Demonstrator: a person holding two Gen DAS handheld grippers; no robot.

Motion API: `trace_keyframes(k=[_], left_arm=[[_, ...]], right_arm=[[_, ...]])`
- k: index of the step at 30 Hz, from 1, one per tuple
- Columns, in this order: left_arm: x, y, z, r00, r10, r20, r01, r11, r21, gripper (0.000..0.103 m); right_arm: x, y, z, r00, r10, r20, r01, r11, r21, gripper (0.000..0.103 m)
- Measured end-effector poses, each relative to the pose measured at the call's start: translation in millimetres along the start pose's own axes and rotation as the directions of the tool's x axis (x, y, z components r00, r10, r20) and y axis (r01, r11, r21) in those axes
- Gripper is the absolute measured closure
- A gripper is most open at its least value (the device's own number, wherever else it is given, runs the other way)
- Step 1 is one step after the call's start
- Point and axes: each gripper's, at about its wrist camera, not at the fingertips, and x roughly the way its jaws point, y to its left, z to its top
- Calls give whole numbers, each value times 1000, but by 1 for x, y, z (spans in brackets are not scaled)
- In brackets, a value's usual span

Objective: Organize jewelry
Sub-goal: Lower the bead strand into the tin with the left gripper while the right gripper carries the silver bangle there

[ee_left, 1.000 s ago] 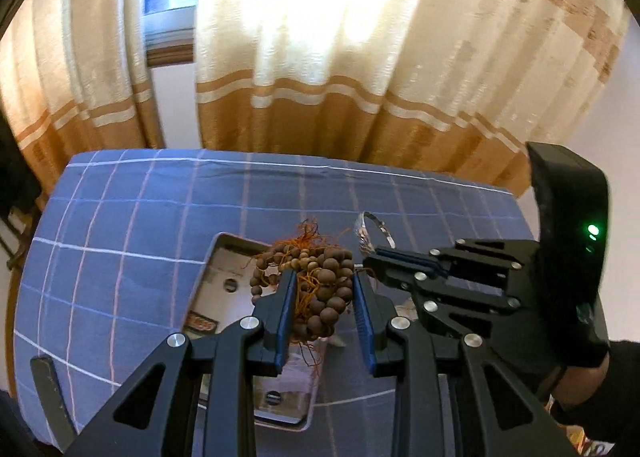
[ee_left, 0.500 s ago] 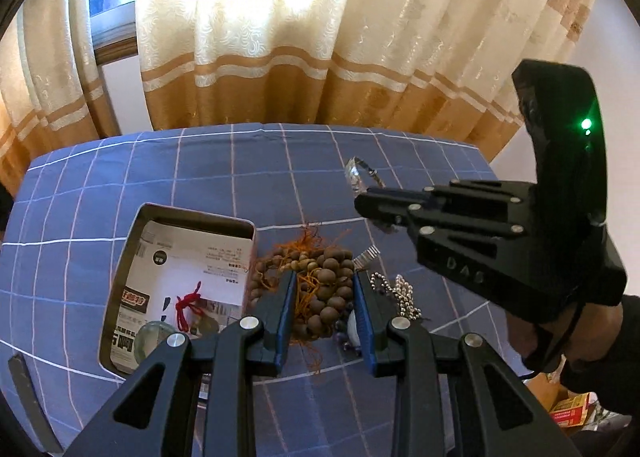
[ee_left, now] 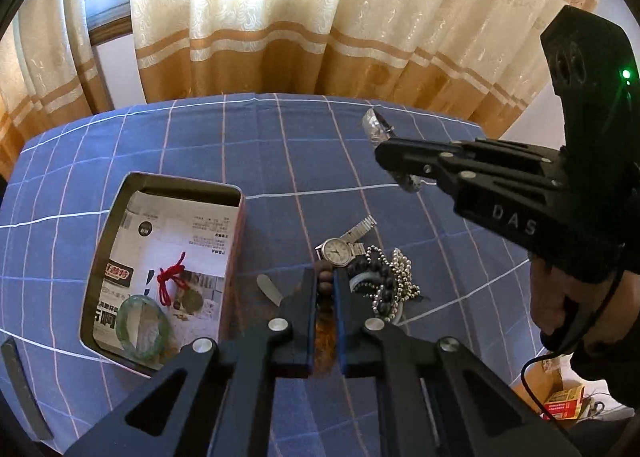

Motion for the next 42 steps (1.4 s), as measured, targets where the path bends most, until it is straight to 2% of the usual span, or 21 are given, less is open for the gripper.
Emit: trace_keyframes(k=[4, 7, 11, 14, 17, 22, 27, 34, 36, 37, 38, 40, 41, 42], left_arm=[[-13, 2, 6, 1000, 0, 30, 0, 1000, 1, 96], [-37, 8, 19, 996, 6, 86, -5, 1000, -9, 96], [-62, 24, 39, 985, 67, 159, -66, 998, -8, 96], [-63, 46, 49, 979, 110, 171, -107, 994, -28, 96], [-51, 77, 55, 974, 161, 161, -153, 986, -64, 96], [-19, 115, 56, 976, 191, 103, -181, 978, -103, 96], [6, 133, 48, 979, 196, 57, -189, 975, -113, 96], [31, 142, 42, 980, 196, -14, -196, 971, -138, 95], [33, 140, 42, 978, 208, -28, -210, 969, -133, 93], [34, 138, 42, 978, 208, -34, -211, 969, -130, 83], [34, 138, 42, 976, 215, -38, -218, 967, -129, 67], [29, 135, 41, 972, 235, -18, -235, 963, -131, 51], [27, 136, 41, 972, 234, -10, -234, 963, -131, 49], [25, 134, 41, 971, 237, -9, -236, 963, -131, 49]], right_arm=[[-1, -2, 0, 1000, 3, -1, -3, 1000, 3, 96], [-3, 2, 6, 1000, 20, 5, -20, 1000, -8, 96], [3, 20, 21, 997, 74, 10, -74, 997, -35, 96], [17, 39, 32, 993, 117, 5, -117, 990, -74, 96], [39, 56, 40, 988, 156, -14, -156, 982, -106, 96], [81, 79, 40, 980, 185, -72, -193, 972, -132, 96], [120, 95, 26, 975, 169, -147, -192, 968, -161, 96], [149, 93, 11, 972, 110, -208, -145, 976, -161, 93], [150, 91, 9, 972, 100, -212, -136, 977, -163, 91], [150, 91, 9, 973, 99, -208, -134, 978, -162, 90], [149, 90, 9, 974, 94, -209, -129, 979, -161, 89], [147, 92, 10, 973, 97, -208, -132, 978, -162, 69], [145, 93, 10, 975, 95, -201, -129, 978, -166, 53], [139, 94, 9, 980, 84, -182, -116, 978, -174, 46]])
